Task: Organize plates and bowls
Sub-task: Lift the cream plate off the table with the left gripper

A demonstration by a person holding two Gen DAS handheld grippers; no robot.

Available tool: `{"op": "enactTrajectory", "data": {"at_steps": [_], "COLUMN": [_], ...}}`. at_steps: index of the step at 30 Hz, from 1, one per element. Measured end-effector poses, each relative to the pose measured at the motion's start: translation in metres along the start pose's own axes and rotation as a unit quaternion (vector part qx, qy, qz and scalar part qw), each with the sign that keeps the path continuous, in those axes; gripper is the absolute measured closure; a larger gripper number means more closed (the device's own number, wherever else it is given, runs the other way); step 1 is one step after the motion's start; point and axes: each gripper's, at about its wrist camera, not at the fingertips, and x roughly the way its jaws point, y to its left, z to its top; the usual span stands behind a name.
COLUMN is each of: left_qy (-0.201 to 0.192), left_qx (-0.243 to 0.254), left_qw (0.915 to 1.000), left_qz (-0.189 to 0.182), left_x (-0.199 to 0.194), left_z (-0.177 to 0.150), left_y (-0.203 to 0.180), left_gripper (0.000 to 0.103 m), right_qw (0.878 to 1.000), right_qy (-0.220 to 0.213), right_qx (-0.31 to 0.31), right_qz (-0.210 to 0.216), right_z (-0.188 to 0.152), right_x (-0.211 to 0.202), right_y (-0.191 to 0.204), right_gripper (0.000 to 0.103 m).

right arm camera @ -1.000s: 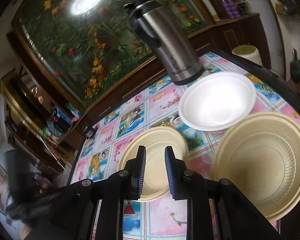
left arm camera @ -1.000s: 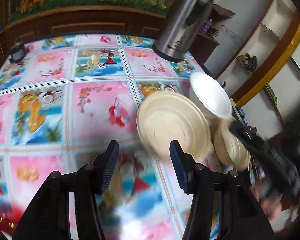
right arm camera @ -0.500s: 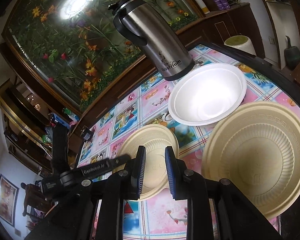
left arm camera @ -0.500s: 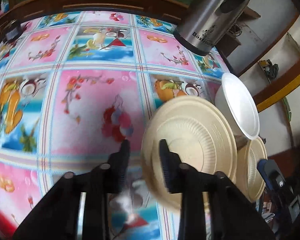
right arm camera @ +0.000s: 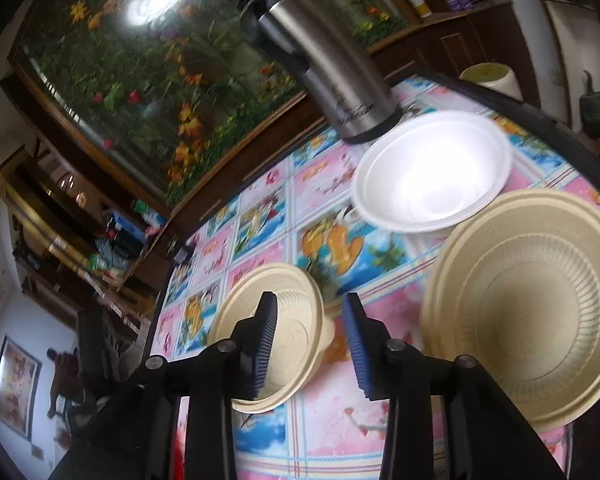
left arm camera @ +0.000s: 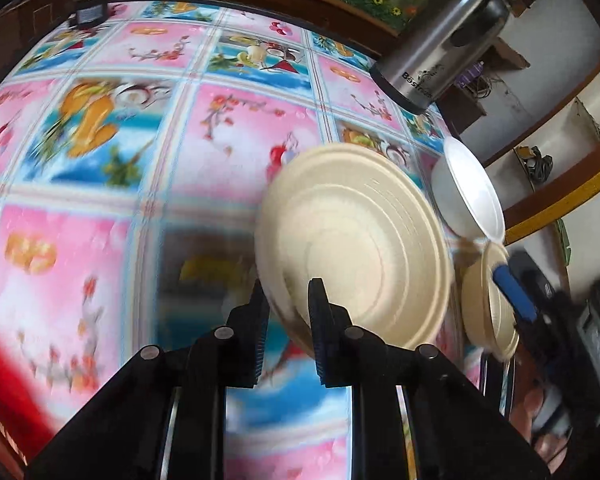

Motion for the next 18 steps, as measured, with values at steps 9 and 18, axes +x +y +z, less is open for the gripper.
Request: {"op": "enactTrajectory", "data": {"at_steps": [9,18], "left_qy": [-0.063,-0.125], "left_qx": [0.018,0.081], "left_qw": [0.9971,0.9843], "left_qz": [0.038,0.095], "left_x": [-0.036,-0.034], "left_z": [-0.038,-0.034], "left_y": [0.014,0.007], "left_gripper": [0.069,0.044], "right_qw": [0.998,0.992], "right_qy": [0.059,0.102], "right_qx": [-0.038,-0.067], "right_qz": [0.002,-0.028], "right_z": [-0.020,-0.041], "right_x": [0.023,0.037], "right_y": [0.022,0.033], "right_gripper": [0.065,0.065]}}
